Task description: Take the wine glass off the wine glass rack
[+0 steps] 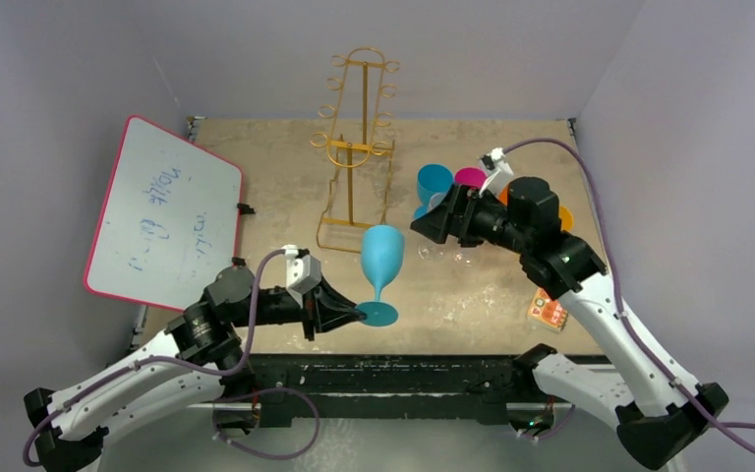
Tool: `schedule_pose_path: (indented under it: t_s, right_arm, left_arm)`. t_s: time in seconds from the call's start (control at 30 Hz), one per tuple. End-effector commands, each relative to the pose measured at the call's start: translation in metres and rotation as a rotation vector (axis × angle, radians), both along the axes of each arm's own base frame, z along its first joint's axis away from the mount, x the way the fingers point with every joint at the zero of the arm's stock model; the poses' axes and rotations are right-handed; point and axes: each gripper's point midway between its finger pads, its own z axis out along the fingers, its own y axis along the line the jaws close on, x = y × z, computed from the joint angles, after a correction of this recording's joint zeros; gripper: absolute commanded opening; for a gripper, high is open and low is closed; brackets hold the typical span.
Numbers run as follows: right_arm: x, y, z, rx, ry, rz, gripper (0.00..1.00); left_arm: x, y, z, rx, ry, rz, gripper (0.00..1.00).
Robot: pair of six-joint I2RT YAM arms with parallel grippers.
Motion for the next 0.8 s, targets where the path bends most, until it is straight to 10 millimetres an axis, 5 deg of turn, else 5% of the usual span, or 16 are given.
schedule_pose_path:
  t_s: [0.0, 0.23, 0.47, 0.7, 0.77]
  right_arm:
    - [0.012, -0.026, 0.052, -0.007, -0.186, -0.132, 0.9]
    - [0.024, -0.033, 0.043, -0.092, -0.175, -0.138, 0.93]
    - [-0.019, 0.032, 0.064, 0.101, -0.232, 0.392, 0.93]
    - [-0.025, 0.05, 0.041, 0.134, -0.099, 0.564, 0.87]
    - [-0.04, 0.053, 0.044, 0.19, -0.069, 0.65, 0.88]
  left_arm:
    - [-0.005, 0.007, 0.024, 0.013, -0.187, -0.047, 0.0]
    - [-0.006, 0.014, 0.02, 0.073, -0.267, -0.06, 0.0]
    - [-0.01, 0.012, 0.007, 0.178, -0.363, -0.164, 0.0]
    - [-0.012, 0.015, 0.014, 0.196, -0.447, -0.205, 0.0]
    - [-0.01, 0.017, 0.012, 0.224, -0.462, -0.205, 0.0]
